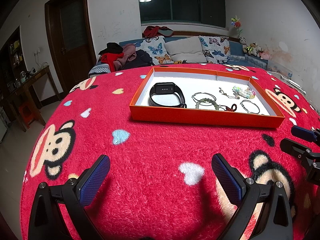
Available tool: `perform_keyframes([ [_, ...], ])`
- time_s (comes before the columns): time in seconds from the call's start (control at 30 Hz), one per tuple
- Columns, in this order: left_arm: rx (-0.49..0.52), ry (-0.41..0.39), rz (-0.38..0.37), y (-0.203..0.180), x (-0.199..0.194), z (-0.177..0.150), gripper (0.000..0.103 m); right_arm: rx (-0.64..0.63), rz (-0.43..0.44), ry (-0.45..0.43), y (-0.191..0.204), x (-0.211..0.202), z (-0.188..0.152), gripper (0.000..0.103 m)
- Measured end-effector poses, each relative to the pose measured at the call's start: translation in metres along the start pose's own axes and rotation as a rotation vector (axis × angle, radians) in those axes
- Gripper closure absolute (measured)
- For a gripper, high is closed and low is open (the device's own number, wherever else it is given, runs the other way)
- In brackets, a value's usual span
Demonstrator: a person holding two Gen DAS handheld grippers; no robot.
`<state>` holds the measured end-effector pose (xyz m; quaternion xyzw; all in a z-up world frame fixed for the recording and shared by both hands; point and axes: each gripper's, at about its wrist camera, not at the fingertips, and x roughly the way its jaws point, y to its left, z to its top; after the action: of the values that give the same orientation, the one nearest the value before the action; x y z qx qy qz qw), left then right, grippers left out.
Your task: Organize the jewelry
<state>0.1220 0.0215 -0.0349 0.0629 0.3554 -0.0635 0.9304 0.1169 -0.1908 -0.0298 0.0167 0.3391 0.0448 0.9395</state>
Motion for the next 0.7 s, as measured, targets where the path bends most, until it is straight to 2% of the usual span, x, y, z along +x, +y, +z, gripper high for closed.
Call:
perform_keyframes([
  [0.7, 0.002, 0.004, 0.008, 0.0005, 0.0021, -0.0026, 0.0, 0.0, 0.0, 0.001, 0.0004, 0.0, 0.0, 0.035],
])
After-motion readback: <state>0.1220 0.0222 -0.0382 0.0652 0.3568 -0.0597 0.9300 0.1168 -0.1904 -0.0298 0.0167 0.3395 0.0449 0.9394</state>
